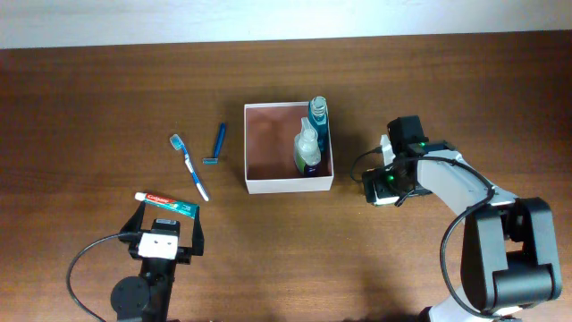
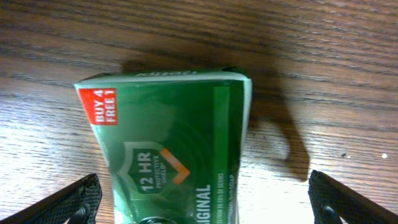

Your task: Pack container

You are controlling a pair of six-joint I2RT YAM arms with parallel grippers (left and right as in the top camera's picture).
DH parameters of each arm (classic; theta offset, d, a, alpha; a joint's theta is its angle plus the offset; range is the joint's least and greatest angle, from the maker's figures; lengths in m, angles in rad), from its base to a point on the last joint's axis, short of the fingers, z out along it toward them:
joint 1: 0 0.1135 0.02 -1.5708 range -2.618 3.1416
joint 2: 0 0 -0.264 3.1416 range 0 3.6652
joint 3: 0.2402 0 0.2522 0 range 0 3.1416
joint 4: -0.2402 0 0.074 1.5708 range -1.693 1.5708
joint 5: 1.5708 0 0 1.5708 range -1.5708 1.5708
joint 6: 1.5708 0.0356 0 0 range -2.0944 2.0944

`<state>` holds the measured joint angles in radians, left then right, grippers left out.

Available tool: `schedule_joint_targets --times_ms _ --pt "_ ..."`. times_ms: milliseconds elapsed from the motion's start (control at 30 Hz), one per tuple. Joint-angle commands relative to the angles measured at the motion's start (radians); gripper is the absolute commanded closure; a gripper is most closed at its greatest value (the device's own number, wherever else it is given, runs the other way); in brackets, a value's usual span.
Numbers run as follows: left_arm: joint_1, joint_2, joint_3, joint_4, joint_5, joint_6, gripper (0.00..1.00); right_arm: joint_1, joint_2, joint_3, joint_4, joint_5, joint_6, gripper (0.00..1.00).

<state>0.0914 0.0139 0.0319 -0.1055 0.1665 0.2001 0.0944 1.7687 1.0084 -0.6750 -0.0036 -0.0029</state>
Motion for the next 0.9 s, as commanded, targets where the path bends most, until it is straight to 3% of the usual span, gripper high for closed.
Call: schedule_joint_targets --times_ms 0,867 --pt "0.003 -0.002 -0.005 0.000 -0.007 -0.009 0.00 0.004 0.005 -0.011 0.003 0.066 0.020 0.01" --pt "0.003 -0.002 -0.005 0.000 -0.007 -0.009 0.00 0.004 0.005 -0.011 0.003 0.139 0.075 0.03"
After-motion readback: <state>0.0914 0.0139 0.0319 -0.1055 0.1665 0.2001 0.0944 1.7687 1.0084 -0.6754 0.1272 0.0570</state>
